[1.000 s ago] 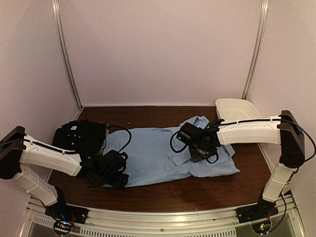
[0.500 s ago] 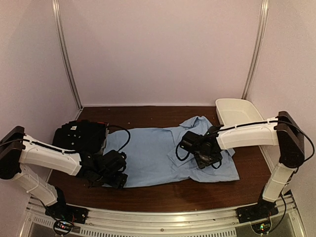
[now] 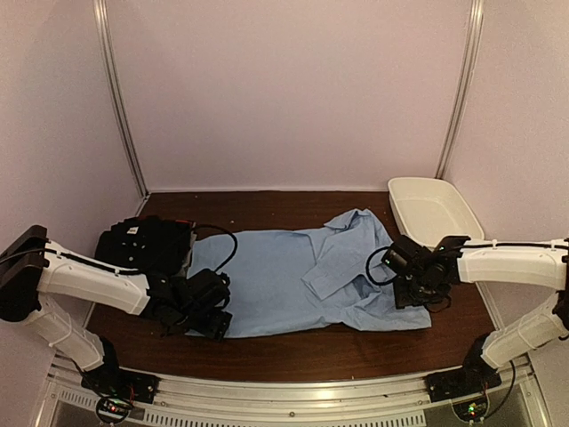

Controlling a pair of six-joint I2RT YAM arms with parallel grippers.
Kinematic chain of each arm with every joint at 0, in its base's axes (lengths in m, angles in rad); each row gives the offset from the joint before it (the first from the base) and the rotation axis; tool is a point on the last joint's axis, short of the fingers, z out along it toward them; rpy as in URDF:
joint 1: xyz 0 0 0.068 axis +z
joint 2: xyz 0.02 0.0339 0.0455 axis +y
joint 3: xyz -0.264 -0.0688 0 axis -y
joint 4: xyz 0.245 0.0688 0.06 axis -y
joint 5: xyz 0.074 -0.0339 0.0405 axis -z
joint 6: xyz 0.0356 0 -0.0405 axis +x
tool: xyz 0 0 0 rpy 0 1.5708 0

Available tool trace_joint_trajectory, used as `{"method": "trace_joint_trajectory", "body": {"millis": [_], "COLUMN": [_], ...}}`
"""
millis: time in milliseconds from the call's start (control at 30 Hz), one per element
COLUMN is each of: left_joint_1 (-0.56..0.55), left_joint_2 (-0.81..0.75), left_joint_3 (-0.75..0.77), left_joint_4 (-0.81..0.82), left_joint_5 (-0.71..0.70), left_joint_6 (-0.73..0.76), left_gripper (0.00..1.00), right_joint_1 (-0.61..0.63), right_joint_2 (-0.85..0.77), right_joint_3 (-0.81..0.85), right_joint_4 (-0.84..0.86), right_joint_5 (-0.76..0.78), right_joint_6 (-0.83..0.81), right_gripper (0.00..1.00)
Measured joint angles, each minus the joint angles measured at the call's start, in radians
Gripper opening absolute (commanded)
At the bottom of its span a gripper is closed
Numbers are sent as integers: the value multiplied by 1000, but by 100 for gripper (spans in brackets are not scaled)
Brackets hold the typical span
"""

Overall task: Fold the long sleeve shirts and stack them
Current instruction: Smooth out the 1/3-folded shirt at the center of the board.

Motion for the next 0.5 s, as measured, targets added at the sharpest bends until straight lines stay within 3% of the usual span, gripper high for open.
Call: {"method": "trace_joint_trajectory", "body": {"millis": [500], "left_joint_1": [5], "left_joint_2": [0], "left_joint_3": [0], "left_joint_4": [3], "left_joint_5": [8], "left_joint_6": [15], "left_gripper": [74], "right_joint_1": [-49], "right_joint_2": [-140], "right_joint_3": [-142], "right_joint_4": [40], "right_joint_5": [-98], "right_joint_6": [97], "right_gripper": [60]}}
